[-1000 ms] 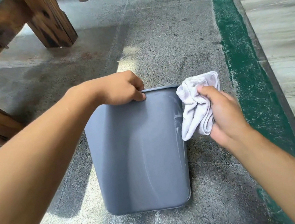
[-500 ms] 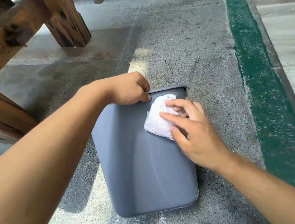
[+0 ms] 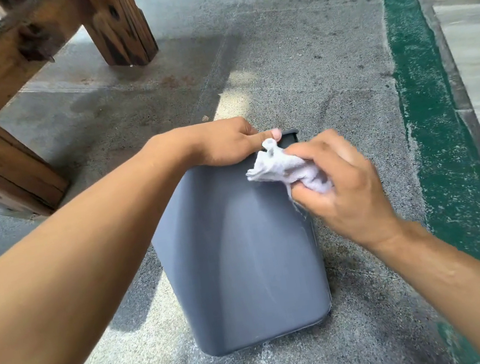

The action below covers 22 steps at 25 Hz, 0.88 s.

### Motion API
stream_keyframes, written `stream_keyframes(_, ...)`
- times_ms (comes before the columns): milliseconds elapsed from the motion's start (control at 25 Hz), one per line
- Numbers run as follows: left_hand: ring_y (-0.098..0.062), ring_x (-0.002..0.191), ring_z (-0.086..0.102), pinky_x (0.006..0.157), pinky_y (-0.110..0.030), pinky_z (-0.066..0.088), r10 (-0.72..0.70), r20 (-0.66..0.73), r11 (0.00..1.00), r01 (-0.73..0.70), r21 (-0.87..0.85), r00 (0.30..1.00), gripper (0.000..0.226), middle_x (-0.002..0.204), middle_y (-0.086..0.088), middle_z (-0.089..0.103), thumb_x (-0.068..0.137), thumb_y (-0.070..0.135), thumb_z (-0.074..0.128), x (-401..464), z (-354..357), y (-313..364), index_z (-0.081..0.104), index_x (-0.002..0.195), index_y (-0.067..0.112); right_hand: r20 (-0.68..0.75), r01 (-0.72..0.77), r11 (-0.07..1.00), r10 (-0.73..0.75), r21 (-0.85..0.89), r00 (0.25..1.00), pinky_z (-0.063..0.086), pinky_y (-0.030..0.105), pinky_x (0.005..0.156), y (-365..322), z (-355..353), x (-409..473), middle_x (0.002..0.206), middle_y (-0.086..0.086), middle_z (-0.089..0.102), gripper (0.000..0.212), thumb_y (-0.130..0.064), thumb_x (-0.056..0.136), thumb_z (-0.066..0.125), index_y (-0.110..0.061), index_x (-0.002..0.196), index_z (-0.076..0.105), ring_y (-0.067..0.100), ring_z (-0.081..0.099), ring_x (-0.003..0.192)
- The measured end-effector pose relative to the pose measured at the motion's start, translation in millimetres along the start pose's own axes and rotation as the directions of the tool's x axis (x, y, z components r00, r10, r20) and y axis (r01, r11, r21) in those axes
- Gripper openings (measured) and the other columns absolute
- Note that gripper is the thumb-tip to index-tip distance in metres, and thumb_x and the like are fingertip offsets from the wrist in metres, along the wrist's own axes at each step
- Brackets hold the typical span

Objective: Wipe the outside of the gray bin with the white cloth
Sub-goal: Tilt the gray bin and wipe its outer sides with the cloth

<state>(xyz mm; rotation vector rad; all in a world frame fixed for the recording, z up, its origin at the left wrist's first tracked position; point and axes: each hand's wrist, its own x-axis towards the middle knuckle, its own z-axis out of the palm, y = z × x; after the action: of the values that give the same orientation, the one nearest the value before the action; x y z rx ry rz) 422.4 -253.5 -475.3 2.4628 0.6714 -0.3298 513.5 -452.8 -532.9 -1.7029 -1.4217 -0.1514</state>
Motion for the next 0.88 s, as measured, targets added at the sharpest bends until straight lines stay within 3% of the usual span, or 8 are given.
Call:
stream_keyframes(80, -0.015, 0.064, 0.04, 0.061, -0.029, 0.036, 0.047, -0.009, 0.999, -0.047, -0.028, 0.999, 0.061, 0.066, 0.004, 0.049, 0.099, 0.063, 0.043, -1.3, 0.2, -3.2, 0.052, 0.063, 0.015, -0.03, 0.158, 0.976, -0.164, -0.148, 0.986, 0.044, 0.043, 0.08, 3.4, 0.1, 8.7, 0.101, 0.007, 0.064, 0.033, -0.009, 0.081, 0.075, -0.018, 0.112, 0.076, 0.027, 0.051, 0.093)
stream_keyframes(200, -0.015, 0.061, 0.035, 0.058, -0.03, 0.034, 0.108, -0.005, 0.994, -0.108, -0.016, 0.994, 0.061, 0.064, -0.001, 0.043, 0.101, 0.06, 0.042, -1.3, 1.2, -2.2, 0.052, 0.063, 0.012, 0.053, 0.208, 0.946, -0.201, -0.25, 0.978, 0.038, 0.045, 0.089, 3.2, 18.0, 7.6, 0.115, 0.005, 0.065, 0.03, -0.018, 0.085, 0.069, -0.031, 0.111, 0.077, 0.027, 0.046, 0.108)
stream_keyframes(320, -0.011, 0.048, 0.041, 0.056, -0.029, 0.04, 0.099, -0.008, 0.993, -0.098, 0.063, 0.995, 0.067, 0.048, 0.008, 0.047, 0.099, 0.062, 0.04, 0.3, -0.9, -0.3, 0.048, 0.056, 0.011, 0.184, 0.216, 0.957, -0.181, -0.195, 0.966, 0.036, 0.047, 0.095, 2.1, 32.7, -13.7, 0.117, 0.004, 0.064, 0.03, -0.024, 0.08, 0.07, -0.034, 0.109, 0.076, 0.028, 0.047, 0.112)
stream_keyframes(440, -0.01, 0.044, 0.031, 0.052, -0.03, 0.033, 0.123, -0.011, 0.987, -0.121, 0.107, 0.992, 0.068, 0.045, 0.006, 0.035, 0.095, 0.068, 0.044, 1.5, -3.6, -5.8, 0.043, 0.054, 0.014, 0.303, 0.245, 0.961, -0.198, -0.126, 0.932, 0.035, 0.044, 0.097, 3.3, 37.7, -70.2, 0.117, 0.0, 0.06, 0.03, -0.029, 0.078, 0.072, -0.036, 0.108, 0.074, 0.027, 0.046, 0.112)
stream_keyframes(600, -0.012, 0.047, 0.029, 0.051, -0.029, 0.03, 0.091, -0.043, 0.992, -0.087, 0.092, 0.995, 0.067, 0.049, 0.006, 0.033, 0.092, 0.071, 0.045, -0.5, -8.2, -10.3, 0.041, 0.055, 0.015, 0.54, 0.333, 0.942, -0.259, -0.044, 0.801, 0.042, 0.04, 0.102, 15.7, 37.2, -171.5, 0.12, -0.007, 0.05, 0.033, -0.04, 0.081, 0.073, -0.041, 0.113, 0.066, 0.021, 0.043, 0.112)
stream_keyframes(680, -0.013, 0.049, 0.027, 0.051, -0.03, 0.028, 0.111, -0.045, 0.992, -0.108, 0.072, 0.993, 0.064, 0.055, 0.003, 0.03, 0.095, 0.066, 0.048, -1.0, -11.1, -8.2, 0.04, 0.058, 0.014, 0.596, 0.364, 0.932, -0.292, 0.0, 0.748, 0.054, 0.039, 0.09, 22.5, 31.5, -204.0, 0.115, -0.008, 0.05, 0.03, -0.036, 0.08, 0.073, -0.039, 0.108, 0.063, 0.017, 0.045, 0.109)
stream_keyframes(760, -0.011, 0.049, 0.026, 0.049, -0.028, 0.025, 0.121, -0.04, 0.991, -0.118, 0.063, 0.992, 0.061, 0.057, 0.002, 0.029, 0.097, 0.06, 0.05, -1.6, -12.6, -5.4, 0.041, 0.06, 0.013, 0.553, 0.243, 0.969, -0.224, 0.041, 0.803, 0.055, 0.035, 0.08, 25.3, 23.2, -206.4, 0.111, -0.007, 0.048, 0.028, -0.029, 0.08, 0.07, -0.036, 0.105, 0.062, 0.013, 0.044, 0.106)
stream_keyframes(880, -0.005, 0.051, 0.039, 0.051, -0.02, 0.037, 0.137, 0.001, 0.987, -0.137, -0.082, 0.991, 0.052, 0.059, 0.007, 0.045, 0.101, 0.048, 0.053, -3.5, -12.9, -1.5, 0.054, 0.064, 0.012, 0.325, -0.128, 0.988, 0.094, 0.084, 0.941, 0.043, 0.018, 0.083, 26.2, 11.2, -161.2, 0.105, -0.007, 0.045, 0.026, -0.016, 0.08, 0.06, -0.032, 0.1, 0.066, 0.006, 0.045, 0.102)
